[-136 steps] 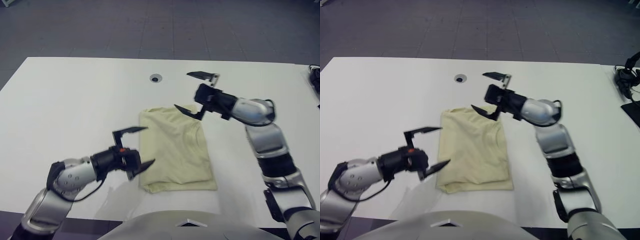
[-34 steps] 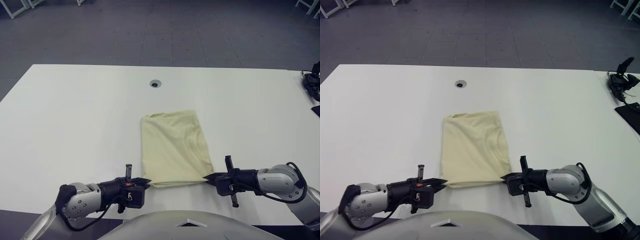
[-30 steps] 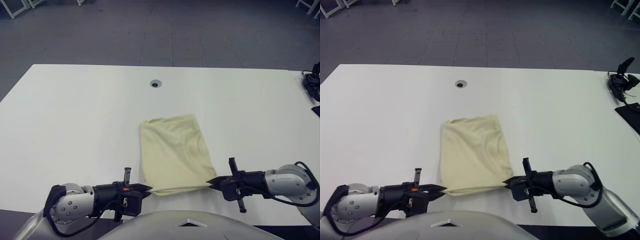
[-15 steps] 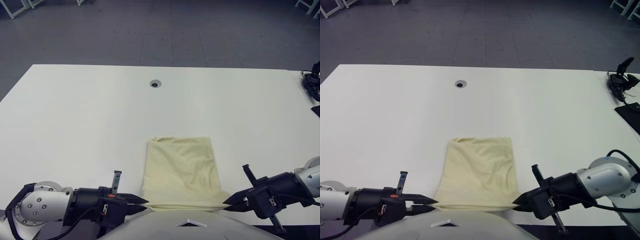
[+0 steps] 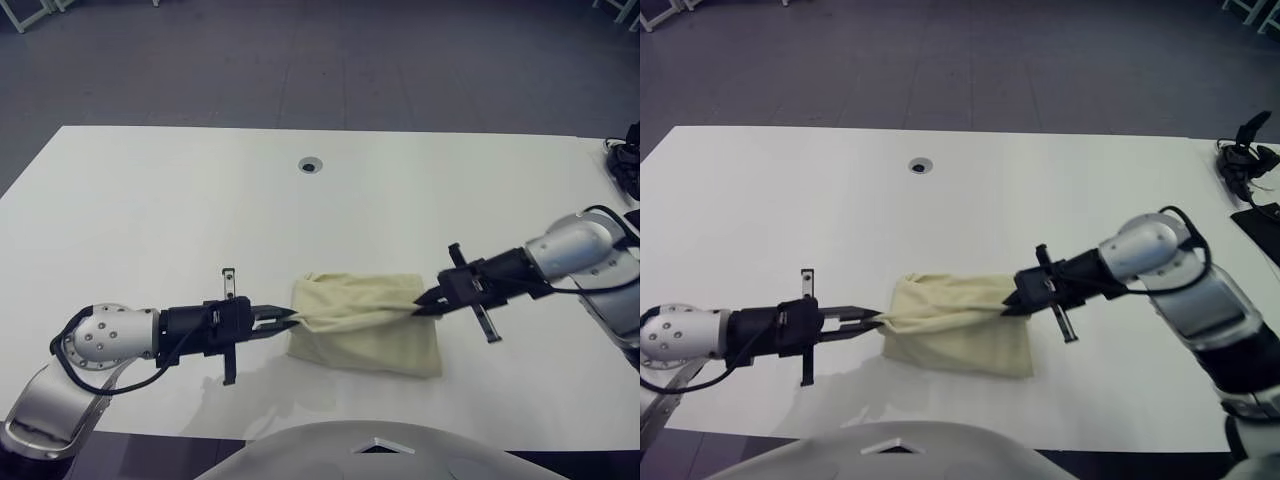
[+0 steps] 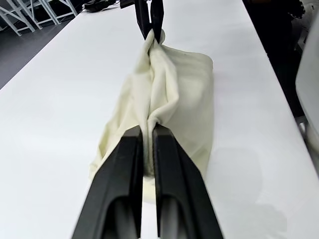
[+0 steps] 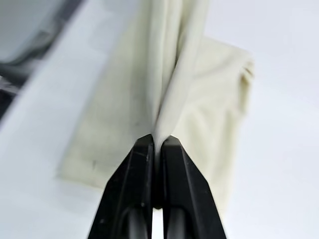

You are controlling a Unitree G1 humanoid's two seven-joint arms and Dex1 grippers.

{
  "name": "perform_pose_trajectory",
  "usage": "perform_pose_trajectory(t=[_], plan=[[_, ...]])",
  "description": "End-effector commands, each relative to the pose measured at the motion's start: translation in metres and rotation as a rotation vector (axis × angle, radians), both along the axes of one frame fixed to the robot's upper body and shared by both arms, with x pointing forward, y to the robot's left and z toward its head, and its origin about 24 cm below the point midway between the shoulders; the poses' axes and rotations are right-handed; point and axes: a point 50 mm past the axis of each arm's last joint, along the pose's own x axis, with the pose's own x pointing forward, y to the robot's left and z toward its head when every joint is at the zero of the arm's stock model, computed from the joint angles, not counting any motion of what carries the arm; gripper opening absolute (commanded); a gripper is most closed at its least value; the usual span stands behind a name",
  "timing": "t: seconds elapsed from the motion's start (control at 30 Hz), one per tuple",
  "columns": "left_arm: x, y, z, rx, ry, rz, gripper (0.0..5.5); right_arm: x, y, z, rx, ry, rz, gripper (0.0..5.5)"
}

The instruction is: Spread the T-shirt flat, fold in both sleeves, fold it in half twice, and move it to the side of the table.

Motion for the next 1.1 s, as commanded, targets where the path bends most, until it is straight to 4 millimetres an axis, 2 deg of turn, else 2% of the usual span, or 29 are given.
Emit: perform_pose_trajectory(t=[0.03, 0.13, 0.2, 0.33, 0.47, 0.6, 0.8, 0.93, 1.1], plan=[[0.035, 0.006, -0.027, 0.055, -0.022, 0.116, 0.11, 0.027, 0.003, -0.010, -0.067, -0.040, -0.032, 0.01], [0.046, 0.007, -0.039, 0.053, -0.005, 0.146, 0.11, 0.048, 0.006, -0.020, -0.104, -0.073, -0.088, 0.01], [0.054, 0.004, -0.045, 0.043, 0.001, 0.175, 0.11, 0.055, 0.001, -0.030, -0.159, -0.082, -0.111, 0.01], [0.061, -0.002, -0.055, 0.073, 0.016, 0.144, 0.11, 0.052, -0.008, -0.035, -0.180, -0.069, -0.138, 0.01], [0.062, -0.004, -0.056, 0.059, 0.031, 0.136, 0.11, 0.047, -0.012, -0.034, -0.194, -0.082, -0.139, 0.01], [0.064, -0.011, -0.041, -0.007, 0.037, 0.077, 0.11, 0.046, -0.019, -0.028, -0.182, -0.107, -0.170, 0.01], [0.089, -0.021, -0.006, -0.148, 0.048, 0.023, 0.11, 0.046, -0.030, -0.012, -0.143, -0.189, -0.246, 0.01], [0.085, -0.029, 0.013, -0.199, 0.101, -0.089, 0.11, 0.039, -0.033, -0.001, -0.134, -0.212, -0.230, 0.01], [0.073, -0.032, 0.026, -0.223, 0.200, -0.196, 0.11, 0.034, -0.034, 0.009, -0.130, -0.232, -0.215, 0.01]])
